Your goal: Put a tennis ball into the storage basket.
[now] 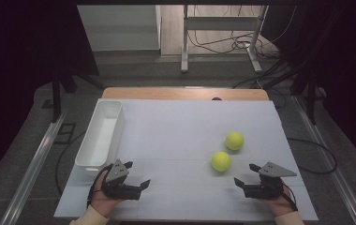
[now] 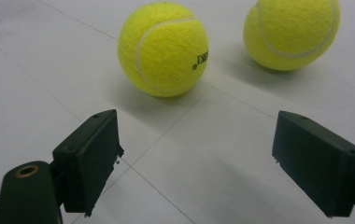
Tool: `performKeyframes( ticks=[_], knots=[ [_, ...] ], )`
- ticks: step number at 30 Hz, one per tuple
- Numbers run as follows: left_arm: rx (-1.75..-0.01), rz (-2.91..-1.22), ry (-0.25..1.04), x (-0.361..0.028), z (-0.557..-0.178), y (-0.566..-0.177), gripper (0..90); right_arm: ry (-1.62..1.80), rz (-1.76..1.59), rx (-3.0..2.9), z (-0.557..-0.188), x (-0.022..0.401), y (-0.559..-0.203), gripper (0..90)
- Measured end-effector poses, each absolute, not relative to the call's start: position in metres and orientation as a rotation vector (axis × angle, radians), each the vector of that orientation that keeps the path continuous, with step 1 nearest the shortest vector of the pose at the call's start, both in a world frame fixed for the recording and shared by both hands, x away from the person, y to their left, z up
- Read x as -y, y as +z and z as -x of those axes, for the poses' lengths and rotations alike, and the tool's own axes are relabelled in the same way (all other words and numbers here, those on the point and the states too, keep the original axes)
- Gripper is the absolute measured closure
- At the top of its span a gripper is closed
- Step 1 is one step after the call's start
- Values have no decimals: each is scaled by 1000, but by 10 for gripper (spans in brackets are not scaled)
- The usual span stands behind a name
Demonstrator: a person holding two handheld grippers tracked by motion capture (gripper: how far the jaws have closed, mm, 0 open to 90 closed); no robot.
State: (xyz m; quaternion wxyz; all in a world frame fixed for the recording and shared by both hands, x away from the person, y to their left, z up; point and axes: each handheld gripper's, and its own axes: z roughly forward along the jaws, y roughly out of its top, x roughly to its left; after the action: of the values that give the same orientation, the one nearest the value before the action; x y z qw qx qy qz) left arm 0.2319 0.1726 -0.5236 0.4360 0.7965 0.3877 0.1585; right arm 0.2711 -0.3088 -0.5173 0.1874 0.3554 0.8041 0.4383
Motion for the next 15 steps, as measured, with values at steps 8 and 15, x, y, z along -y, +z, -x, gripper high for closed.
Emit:
performKeyframes(
  ticks=[8, 15],
  knots=[
    [-971, -1986, 390, -172, -232, -525, 63, 1234, -989, -2265, -270, 310, -517, 157],
    [-973, -1984, 386, -174, -232, -525, 63, 1216, -995, -2266, -271, 310, -518, 158]
  ],
)
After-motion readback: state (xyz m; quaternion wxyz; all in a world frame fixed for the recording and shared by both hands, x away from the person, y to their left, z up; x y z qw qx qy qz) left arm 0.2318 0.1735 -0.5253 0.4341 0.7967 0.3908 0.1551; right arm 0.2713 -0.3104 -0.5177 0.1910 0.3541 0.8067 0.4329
